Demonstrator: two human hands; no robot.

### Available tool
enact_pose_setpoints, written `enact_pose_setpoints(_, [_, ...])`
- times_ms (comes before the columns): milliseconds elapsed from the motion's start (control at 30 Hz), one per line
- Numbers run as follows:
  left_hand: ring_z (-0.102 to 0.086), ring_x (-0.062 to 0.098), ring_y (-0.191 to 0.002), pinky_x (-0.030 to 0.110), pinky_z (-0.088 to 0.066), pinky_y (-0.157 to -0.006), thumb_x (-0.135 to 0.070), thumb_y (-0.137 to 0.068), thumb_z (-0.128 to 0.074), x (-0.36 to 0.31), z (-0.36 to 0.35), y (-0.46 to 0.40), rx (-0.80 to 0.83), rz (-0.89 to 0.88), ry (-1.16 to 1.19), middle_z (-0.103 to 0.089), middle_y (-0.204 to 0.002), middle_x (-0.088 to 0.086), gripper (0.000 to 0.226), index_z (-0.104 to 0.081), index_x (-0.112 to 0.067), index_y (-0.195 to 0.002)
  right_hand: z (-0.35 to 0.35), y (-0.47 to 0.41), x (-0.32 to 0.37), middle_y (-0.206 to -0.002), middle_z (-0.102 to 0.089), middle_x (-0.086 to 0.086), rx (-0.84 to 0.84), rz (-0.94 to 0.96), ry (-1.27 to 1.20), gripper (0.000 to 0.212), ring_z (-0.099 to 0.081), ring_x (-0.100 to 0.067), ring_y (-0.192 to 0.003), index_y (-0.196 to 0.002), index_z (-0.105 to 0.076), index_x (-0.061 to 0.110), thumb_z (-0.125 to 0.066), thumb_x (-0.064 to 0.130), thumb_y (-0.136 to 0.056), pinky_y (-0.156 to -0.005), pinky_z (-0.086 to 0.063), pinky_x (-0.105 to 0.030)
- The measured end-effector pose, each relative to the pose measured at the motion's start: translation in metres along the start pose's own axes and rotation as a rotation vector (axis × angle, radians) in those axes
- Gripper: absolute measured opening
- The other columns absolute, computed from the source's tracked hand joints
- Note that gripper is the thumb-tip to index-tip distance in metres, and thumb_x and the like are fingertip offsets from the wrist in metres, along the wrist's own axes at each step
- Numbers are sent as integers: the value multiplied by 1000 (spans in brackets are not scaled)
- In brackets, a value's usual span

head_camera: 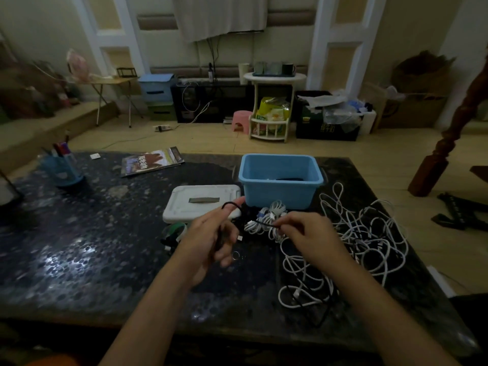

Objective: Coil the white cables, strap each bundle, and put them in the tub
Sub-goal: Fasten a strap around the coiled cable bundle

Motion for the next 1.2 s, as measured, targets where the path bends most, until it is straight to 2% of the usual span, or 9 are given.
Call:
enact_pose_setpoints(233, [-46,24,-44,37,-54,-53,-33,-103,-30,-4,-8,9,164,122,0,-50,-70,11,52,-71,-3,-112,-39,-2,6,-90,-69,16,64,8,91,15,-63,-4,-85,-97,-72,34,-62,23,-96,-78,-48,-24])
enact_pose_setpoints(367, [-51,25,-50,43,-51,-64,-35,-103,-35,-5,-5,3,-81,-10,-169,-50,-62,8,52,-69,-6,-78,-49,-3,6,-91,-70,13,175,16,121,13,-64,-5,-86,-102,-72,30,-60,28,-98,-80,-51,-26])
enact_pose_setpoints(433, [-54,15,-58,32,-44,-64,-38,-102,-41,-8,0,-1,-276,-125,-363,-54,-62,-1,48,-64,-13,-68,-55,-1,6,-87,-70,13,249,30,119,13,-64,-3,-82,-99,-72,29,-60,32,-99,-78,-51,-26])
enact_pose_setpoints(567, [-64,34,-79,34,-51,-78,-36,-105,-37,-10,-2,-10,-318,-211,-153,-66,-74,11,43,-48,-12,-71,-67,7,9,-72,-63,15,332,101,78,17,-59,1,-70,-95,-69,31,-55,37,-100,-70,-48,-28])
enact_pose_setpoints(633, [-57,37,-59,43,-52,-66,-33,-107,-34,-11,-7,-12,-262,-227,-30,-57,-63,12,39,-44,-11,-77,-71,10,12,-69,-60,15,355,131,68,15,-57,-1,-67,-92,-66,35,-54,40,-100,-68,-47,-29])
enact_pose_setpoints(700, [-38,24,-41,34,-42,-46,-33,-107,-34,-9,-9,-13,-250,-236,27,-39,-57,8,36,-42,-10,-81,-71,13,16,-68,-61,13,406,152,55,17,-59,-4,-68,-91,-64,35,-51,39,-102,-69,-46,-28])
enact_pose_setpoints(900, [-25,11,-42,22,-25,-36,-26,-108,-33,-23,4,-12,-335,-335,124,-28,-57,1,26,-43,-13,-88,-55,17,10,-70,-57,17,457,110,114,19,-56,-3,-68,-83,-52,39,-48,41,-102,-67,-43,-31])
enact_pose_setpoints(1067, [-36,14,-54,37,-32,-51,-33,-106,-38,-22,28,-11,-593,-349,-378,-42,-66,-3,25,-44,-31,-82,-41,28,25,-90,-65,12,455,226,185,12,-59,-5,-85,-103,-59,32,-51,40,-100,-77,-47,-30])
enact_pose_setpoints(1200, [-40,2,-55,37,-36,-61,-41,-104,-33,-13,14,-12,-488,-291,-570,-45,-70,-14,27,-38,-23,-86,-27,25,43,-91,-61,18,324,326,37,14,-58,-1,-87,-98,-64,36,-50,39,-98,-76,-46,-23])
Point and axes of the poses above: each hand's wrist, its own y-axis away from the middle knuckle, its own z-axis out of the back of the hand, x = y × z, the point moved 3 cm from there along -y, towards the middle knuckle
